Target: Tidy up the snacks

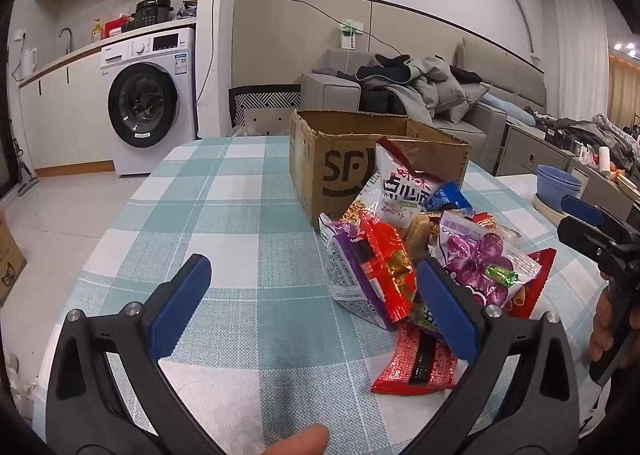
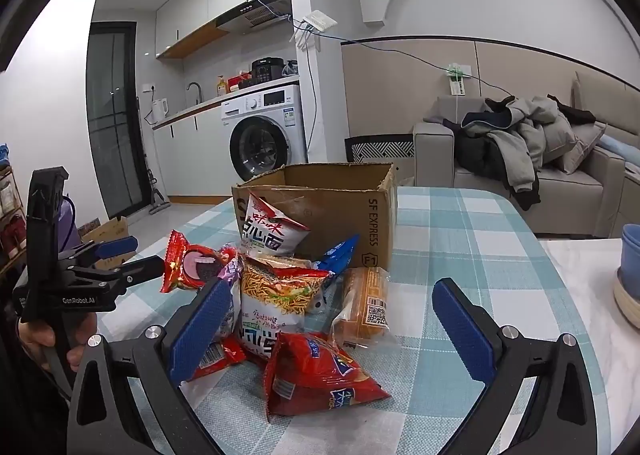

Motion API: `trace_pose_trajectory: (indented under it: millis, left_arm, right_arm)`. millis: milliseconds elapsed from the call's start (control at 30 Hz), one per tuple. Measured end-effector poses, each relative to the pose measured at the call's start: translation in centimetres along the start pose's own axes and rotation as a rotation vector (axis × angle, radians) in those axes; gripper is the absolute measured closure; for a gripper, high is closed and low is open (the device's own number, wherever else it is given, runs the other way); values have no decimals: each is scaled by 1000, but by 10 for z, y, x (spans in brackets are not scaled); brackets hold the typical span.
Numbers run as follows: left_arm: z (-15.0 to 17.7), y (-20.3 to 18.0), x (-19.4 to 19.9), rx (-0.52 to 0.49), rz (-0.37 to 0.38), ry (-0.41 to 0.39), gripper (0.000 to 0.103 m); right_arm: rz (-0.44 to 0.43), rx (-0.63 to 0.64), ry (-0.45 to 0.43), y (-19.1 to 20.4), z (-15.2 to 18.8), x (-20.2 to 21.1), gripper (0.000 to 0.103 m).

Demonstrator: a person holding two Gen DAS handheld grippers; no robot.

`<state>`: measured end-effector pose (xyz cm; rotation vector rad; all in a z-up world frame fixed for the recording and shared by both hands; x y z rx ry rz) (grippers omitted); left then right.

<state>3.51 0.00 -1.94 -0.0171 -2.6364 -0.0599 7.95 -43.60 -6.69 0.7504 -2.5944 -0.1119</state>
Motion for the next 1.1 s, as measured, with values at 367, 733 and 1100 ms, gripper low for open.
trace_pose_trajectory:
  millis: [367, 733, 1100]
  left_arm:
    - [0, 4, 4, 16, 2, -18, 1]
    - [1, 4, 4, 14, 3, -14, 1]
    - [0, 5, 4, 15, 1, -12, 1]
  right_arm:
    - [5, 5, 0, -1, 0, -1, 0]
    - [4, 4, 3, -1, 0, -1, 0]
    - [5, 2, 4, -1, 0, -1, 0]
Point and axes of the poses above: each gripper's, at about its wrist camera, not at the fingertips, and x roughly against the way its jaws point, y to its left, z to its underside, the point moved 4 cm from there along -x, roughly the way its jaws point, and after that the axes turned 6 degrees about -x, right-handed, at the moved point
